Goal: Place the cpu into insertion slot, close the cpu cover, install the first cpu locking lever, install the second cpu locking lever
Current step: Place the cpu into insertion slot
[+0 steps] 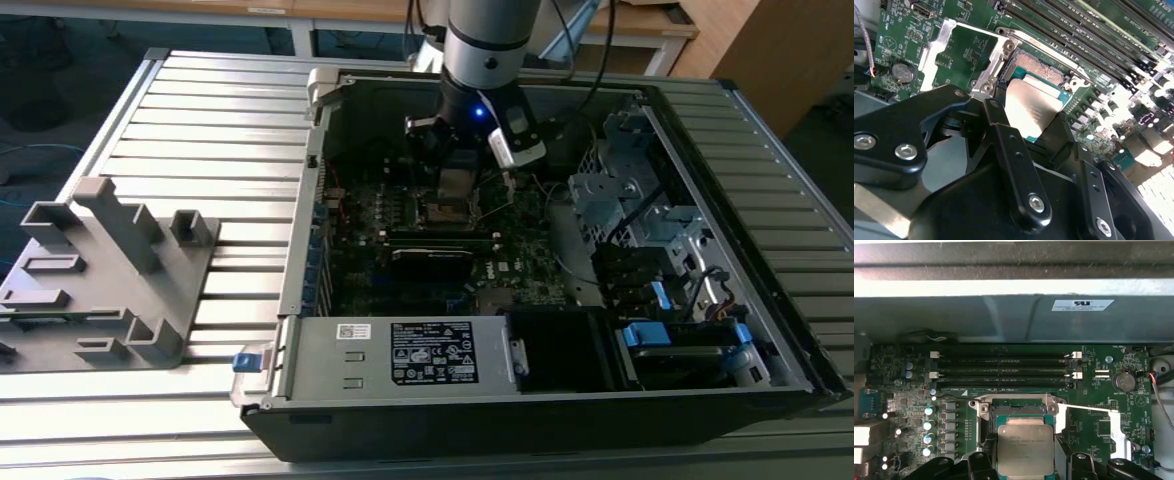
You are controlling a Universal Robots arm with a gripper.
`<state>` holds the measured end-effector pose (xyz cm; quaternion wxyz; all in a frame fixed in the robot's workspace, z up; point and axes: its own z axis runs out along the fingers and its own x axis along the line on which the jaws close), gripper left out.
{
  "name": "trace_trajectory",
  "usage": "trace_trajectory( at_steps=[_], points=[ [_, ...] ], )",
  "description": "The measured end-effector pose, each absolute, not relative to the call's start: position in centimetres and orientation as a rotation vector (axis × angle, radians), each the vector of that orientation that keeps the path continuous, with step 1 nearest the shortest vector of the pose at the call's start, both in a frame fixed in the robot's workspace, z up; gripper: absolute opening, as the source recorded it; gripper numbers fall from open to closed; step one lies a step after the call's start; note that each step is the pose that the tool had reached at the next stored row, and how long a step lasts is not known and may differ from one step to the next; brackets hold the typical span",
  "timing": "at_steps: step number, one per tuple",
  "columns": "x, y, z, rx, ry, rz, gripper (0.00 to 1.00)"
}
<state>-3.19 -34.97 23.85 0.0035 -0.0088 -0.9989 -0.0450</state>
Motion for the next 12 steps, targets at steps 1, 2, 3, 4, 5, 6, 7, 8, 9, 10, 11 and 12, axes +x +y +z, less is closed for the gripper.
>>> trace_trajectory(
  at_steps=[1, 2, 3, 4, 5, 6, 7, 8, 9, 10, 11, 12],
  points=[
    [-3.2, -34.97, 23.72, -0.026, -3.132, -0.141, 0.54],
    [-3.2, -34.97, 23.66, -0.026, -3.132, -0.141, 0.54],
    [-3.2, -34.98, 23.66, -0.026, -3.132, -0.141, 0.54],
    [-3.21, -34.98, 23.63, -0.026, -3.132, -0.141, 0.54],
    [-3.23, -34.97, 23.6, -0.026, -3.132, -0.141, 0.54],
    [-3.26, -34.97, 23.57, -0.026, -3.132, -0.141, 0.54],
    [-3.29, -34.96, 23.53, -0.026, -3.132, -0.141, 0.54],
    [-3.32, -34.95, 23.48, -0.026, -3.132, -0.141, 0.54],
    [-3.33, -34.96, 23.41, -0.026, -3.132, -0.141, 0.54],
    [-3.33, -34.96, 23.29, -0.026, -3.132, -0.141, 0.54],
    [-3.34, -34.96, 23.16, -0.026, -3.132, -0.141, 0.54],
    [-3.35, -34.96, 23.07, -0.026, -3.132, -0.141, 0.54]
  ],
)
